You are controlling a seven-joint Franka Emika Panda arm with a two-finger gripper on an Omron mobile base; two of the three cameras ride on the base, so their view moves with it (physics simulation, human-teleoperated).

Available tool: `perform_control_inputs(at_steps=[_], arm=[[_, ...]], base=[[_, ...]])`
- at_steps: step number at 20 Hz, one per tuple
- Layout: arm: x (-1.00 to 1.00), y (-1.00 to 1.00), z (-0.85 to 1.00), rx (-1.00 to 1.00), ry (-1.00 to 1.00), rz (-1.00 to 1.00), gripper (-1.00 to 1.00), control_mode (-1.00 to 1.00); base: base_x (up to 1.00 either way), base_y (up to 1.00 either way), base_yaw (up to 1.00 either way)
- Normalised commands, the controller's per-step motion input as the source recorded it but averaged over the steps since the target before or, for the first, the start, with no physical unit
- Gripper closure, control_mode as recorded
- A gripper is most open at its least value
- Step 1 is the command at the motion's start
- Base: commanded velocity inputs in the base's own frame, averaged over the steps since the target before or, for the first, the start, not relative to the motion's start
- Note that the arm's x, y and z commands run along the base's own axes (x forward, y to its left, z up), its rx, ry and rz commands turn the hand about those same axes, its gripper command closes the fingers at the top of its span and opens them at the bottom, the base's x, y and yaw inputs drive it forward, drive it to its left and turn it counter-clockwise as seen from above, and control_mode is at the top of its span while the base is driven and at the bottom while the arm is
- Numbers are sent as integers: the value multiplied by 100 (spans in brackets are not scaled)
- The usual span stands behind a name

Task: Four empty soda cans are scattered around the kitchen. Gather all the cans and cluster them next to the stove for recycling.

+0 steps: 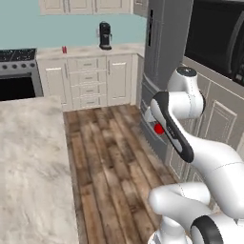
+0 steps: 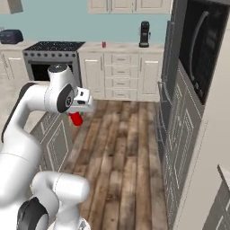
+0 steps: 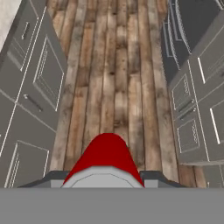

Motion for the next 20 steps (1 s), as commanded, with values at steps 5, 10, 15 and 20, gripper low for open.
perform_control_inputs(at_steps=[5,10,15,20], arm=[[0,0,0,0,0,0,100,100],[0,0,0,0,0,0,100,100],[0,0,0,0,0,0,100,100],[0,0,0,0,0,0,100,100]], base=[[100,8,0],[100,11,1],[100,11,1],[100,15,1]])
